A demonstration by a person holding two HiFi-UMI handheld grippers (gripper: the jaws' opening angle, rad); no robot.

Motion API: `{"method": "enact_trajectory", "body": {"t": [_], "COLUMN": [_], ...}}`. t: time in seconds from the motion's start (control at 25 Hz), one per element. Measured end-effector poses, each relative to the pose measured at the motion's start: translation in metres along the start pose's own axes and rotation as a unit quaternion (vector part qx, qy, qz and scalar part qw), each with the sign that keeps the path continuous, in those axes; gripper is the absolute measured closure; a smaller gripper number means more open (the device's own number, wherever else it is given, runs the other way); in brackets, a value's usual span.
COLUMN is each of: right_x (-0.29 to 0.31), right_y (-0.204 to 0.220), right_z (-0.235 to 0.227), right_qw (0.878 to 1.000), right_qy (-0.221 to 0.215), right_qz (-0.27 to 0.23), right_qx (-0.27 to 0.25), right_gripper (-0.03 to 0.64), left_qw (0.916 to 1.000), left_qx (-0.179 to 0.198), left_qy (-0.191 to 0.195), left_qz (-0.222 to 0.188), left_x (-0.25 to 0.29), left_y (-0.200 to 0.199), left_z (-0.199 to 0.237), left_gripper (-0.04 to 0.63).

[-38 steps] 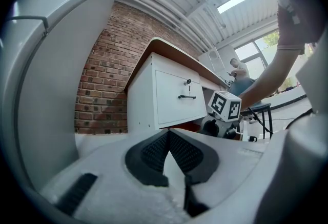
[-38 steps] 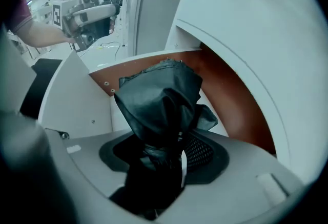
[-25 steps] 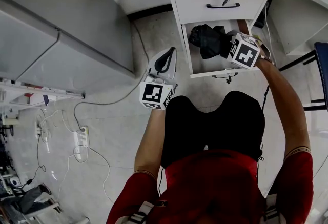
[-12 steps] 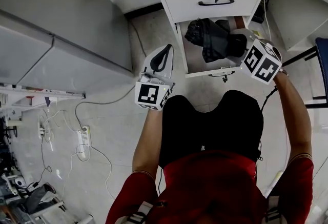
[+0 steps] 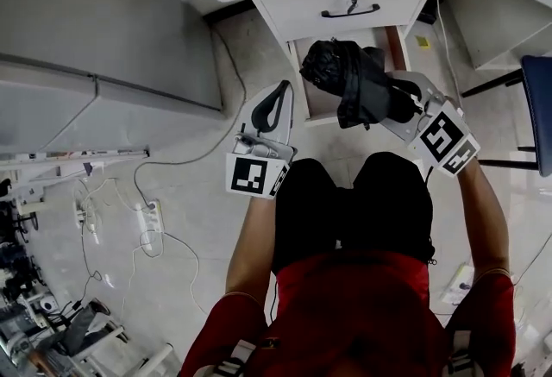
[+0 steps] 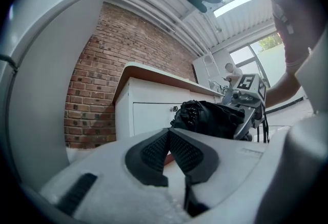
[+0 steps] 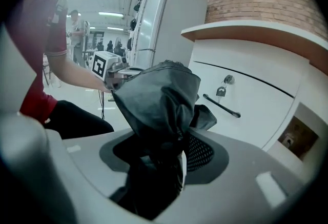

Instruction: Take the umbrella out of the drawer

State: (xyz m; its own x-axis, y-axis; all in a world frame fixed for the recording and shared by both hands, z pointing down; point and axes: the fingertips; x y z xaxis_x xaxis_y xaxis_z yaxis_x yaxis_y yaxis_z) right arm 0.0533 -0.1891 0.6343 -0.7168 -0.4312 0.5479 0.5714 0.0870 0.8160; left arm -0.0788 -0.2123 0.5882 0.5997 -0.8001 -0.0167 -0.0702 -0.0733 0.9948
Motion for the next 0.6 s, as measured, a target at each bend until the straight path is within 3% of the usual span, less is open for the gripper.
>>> {"method": "enact_trajectory", "body": {"t": [0.2, 0.4, 0.6], "right_x": [-0.022, -0.055, -0.105], "right_y": [-0.032, -0.086, -0.147], "right_z": [0.008, 0.003, 0.005], "right_qw": [0.998, 0.991, 0.984], "right_qy": [-0.007, -0.006, 0.0], "right_qz": [-0.033, -0.076, -0.122], "right_qx": [0.045, 0.105, 0.128], "right_gripper": [0.362, 0.362, 0.362], "left_qw": [0.9993, 0.9978, 0.9979], "left_qx": [-0.025, -0.051, -0.037], "left_qy": [0.002, 0.001, 0.022], "left_qz": [0.027, 0.042, 0.049], "left_x": [-0.004, -0.004, -0.008], "left_y": [-0.034, -0.094, -0.172], "left_z": [-0.001, 0.003, -0.009], "left_gripper": [0.591, 0.591, 0.591]}}
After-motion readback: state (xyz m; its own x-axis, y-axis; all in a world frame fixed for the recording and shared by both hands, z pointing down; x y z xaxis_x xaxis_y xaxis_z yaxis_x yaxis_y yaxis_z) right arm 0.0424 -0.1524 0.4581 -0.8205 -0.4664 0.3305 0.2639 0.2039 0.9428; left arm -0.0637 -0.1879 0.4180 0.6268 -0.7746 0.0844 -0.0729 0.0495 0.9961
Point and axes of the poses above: the fingertips, and each gripper's own axes: x forward along the fingers, z to its left, y out of its underside
